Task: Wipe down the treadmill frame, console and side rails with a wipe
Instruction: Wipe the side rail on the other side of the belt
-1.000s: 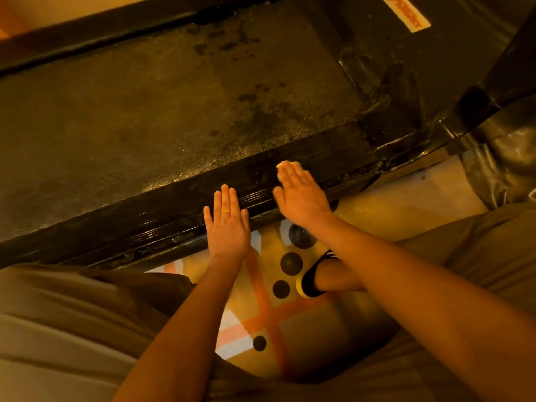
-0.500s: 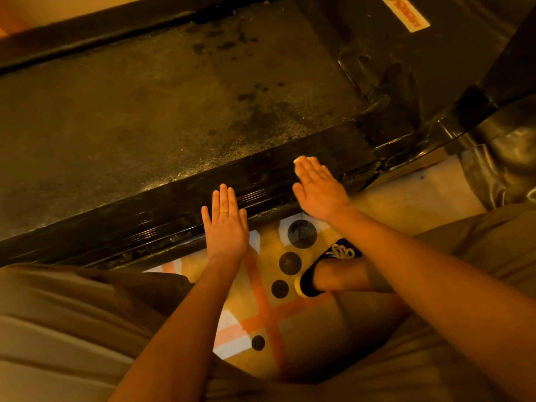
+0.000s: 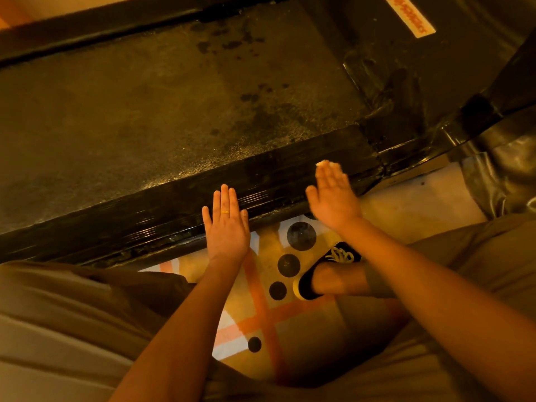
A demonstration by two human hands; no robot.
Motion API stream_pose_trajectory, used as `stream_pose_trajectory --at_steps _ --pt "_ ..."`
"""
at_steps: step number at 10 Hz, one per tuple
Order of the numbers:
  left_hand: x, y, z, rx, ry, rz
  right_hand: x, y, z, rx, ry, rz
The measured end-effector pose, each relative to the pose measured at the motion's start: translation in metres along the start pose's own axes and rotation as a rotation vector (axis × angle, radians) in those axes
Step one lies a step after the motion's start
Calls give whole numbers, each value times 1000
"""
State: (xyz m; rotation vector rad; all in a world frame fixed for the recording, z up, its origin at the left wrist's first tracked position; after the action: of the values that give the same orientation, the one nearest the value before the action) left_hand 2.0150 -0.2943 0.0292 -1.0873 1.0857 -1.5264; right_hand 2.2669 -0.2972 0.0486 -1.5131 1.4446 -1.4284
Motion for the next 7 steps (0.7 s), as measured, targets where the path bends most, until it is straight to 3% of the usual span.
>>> stream_pose_trajectory --at_steps 2,3,5,6,7 --pt "0 -3 1 1 3 -25 0 28 -96 3 -179 -62" --pt "-1 -3 0 4 5 -33 -10 24 -93 16 -226 -74" --pt "-1 -2 -1 13 8 -22 -39 -6 -7 -13 0 3" --pt "-1 -2 -1 9 7 -14 -38 -6 -10 -30 46 -2" --pt "-1 -1 0 10 1 -17 -30 7 -38 -16 -69 -28"
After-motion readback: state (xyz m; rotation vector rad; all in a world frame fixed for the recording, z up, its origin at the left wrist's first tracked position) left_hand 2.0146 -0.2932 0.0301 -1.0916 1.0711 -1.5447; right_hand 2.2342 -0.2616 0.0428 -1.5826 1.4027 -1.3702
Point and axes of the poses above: each hand's wrist, its own x-axis away from the middle knuckle, its own y-axis out of the palm, z = x × y, the point moved 6 cm from there along -x, towards the middle knuckle, and after that the axes turned 1 degree about y, right-handed, at the moved point
